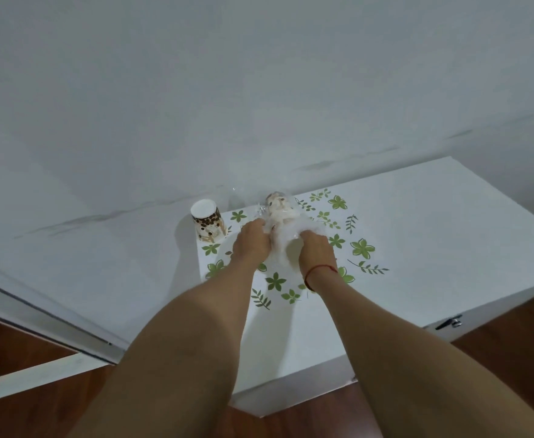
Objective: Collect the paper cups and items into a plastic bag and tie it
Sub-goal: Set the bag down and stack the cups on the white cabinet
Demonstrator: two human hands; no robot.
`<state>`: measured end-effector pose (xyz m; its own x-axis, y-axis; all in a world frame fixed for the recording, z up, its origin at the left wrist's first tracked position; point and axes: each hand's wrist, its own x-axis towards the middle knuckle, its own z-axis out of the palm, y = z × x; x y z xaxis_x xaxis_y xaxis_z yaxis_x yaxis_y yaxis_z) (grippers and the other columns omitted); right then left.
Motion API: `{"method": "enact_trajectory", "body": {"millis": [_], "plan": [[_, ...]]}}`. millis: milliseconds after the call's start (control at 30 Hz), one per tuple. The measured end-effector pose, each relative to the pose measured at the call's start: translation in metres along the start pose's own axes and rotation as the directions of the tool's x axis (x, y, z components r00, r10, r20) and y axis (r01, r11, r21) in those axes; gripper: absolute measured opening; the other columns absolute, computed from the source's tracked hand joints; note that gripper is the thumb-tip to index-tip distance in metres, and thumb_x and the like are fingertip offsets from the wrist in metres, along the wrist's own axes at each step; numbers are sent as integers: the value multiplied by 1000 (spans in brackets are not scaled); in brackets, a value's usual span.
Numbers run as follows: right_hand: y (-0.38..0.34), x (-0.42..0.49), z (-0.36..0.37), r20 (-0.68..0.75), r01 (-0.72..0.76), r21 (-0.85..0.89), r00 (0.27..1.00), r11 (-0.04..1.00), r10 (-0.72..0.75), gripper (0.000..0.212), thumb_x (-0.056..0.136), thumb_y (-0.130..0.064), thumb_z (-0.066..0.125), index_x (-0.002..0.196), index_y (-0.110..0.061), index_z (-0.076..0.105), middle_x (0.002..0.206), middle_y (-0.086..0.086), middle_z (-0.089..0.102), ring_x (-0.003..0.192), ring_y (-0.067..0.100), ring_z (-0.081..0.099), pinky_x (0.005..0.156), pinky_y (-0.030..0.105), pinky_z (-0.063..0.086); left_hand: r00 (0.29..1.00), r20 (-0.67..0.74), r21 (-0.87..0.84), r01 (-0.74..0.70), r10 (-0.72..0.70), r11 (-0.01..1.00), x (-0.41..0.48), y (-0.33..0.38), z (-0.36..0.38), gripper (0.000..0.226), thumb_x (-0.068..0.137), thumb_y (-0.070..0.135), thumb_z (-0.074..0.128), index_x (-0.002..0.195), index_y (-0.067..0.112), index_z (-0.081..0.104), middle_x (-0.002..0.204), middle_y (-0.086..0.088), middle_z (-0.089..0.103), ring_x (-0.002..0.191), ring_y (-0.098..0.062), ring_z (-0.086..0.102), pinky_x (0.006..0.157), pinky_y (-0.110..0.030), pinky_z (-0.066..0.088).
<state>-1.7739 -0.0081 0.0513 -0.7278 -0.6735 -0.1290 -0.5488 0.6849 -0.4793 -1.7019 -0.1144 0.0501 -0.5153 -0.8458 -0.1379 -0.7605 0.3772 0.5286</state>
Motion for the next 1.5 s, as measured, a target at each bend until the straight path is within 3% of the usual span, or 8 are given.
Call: {"method": "enact_trajectory", "body": {"millis": [233, 433, 733, 967, 1100, 1200, 1300, 1500], "plan": [[-15, 0, -6, 75, -98, 119, 993, 988, 90, 39, 98, -13, 36, 135, -10, 49, 133, 18, 53, 120, 34, 53, 100, 37, 42, 828, 388, -667, 556, -405, 496, -22, 2, 6, 43, 97, 31, 52, 125, -1, 56, 110, -17, 69, 74, -24, 64, 61, -33, 60], [7, -2, -14, 32, -64, 190, 998, 980, 59, 44, 94, -4, 36, 132, -13, 55, 135, 15, 54, 122, 33, 52, 102, 35, 41, 888, 157, -561, 441, -433, 701, -8, 4, 21, 40, 93, 25, 58, 123, -2, 58, 122, -19, 64, 107, -35, 65, 85, -37, 56], [24, -8, -12, 91, -164, 413, 986, 896, 138, 44, 95, -11, 35, 137, -21, 47, 136, 11, 52, 121, 30, 51, 99, 34, 41, 859, 208, -622, 486, -469, 614, -25, 5, 33, 68, 88, 63, 48, 98, -3, 60, 73, -15, 68, 42, -21, 56, 38, -24, 44], [2, -7, -25, 240, -262, 674, 962, 691, 130, 39, 86, -41, 42, 110, -12, 51, 100, 8, 55, 81, 22, 54, 70, 30, 38, 934, 189, -741, 339, -305, 580, -51, 4, 23, 42, 86, 59, 56, 90, 17, 56, 101, -7, 61, 88, -24, 64, 82, -46, 60], [10, -6, -20, 173, -238, 645, 971, 727, 164, 29, 85, -30, 58, 108, -11, 59, 104, 10, 61, 101, 28, 60, 77, 28, 43, 920, 279, -766, 386, -274, 514, -60, -1, 18, 25, 89, 32, 57, 107, 14, 57, 122, -16, 61, 100, -28, 60, 73, -39, 59], [10, -14, -21, 344, -306, 572, 932, 761, 117, 77, 79, -34, 63, 145, -17, 27, 135, 11, 47, 116, 31, 55, 88, 32, 47, 904, 346, -704, 427, -251, 568, -71, -1, 14, 37, 92, 36, 46, 122, 19, 60, 123, -15, 63, 108, -34, 63, 86, -51, 57], [5, -26, -25, 541, -368, 502, 840, 783, 48, 108, 73, -29, 69, 149, -25, -9, 112, 10, 52, 83, 24, 63, 60, 31, 57, 909, 343, -601, 405, -235, 689, -83, -7, 12, 47, 93, 45, 40, 127, 20, 60, 115, -15, 67, 99, -34, 67, 84, -40, 53], [-5, -33, -27, 496, -230, 589, 860, 775, -121, 55, 66, -18, 79, 117, -9, 59, 102, 8, 70, 83, 20, 64, 72, 28, 53, 940, 253, -663, 340, -228, 667, -96, -19, -11, 28, 90, 36, 39, 97, 18, 60, 93, -11, 67, 82, -28, 62, 75, -37, 51]]}}
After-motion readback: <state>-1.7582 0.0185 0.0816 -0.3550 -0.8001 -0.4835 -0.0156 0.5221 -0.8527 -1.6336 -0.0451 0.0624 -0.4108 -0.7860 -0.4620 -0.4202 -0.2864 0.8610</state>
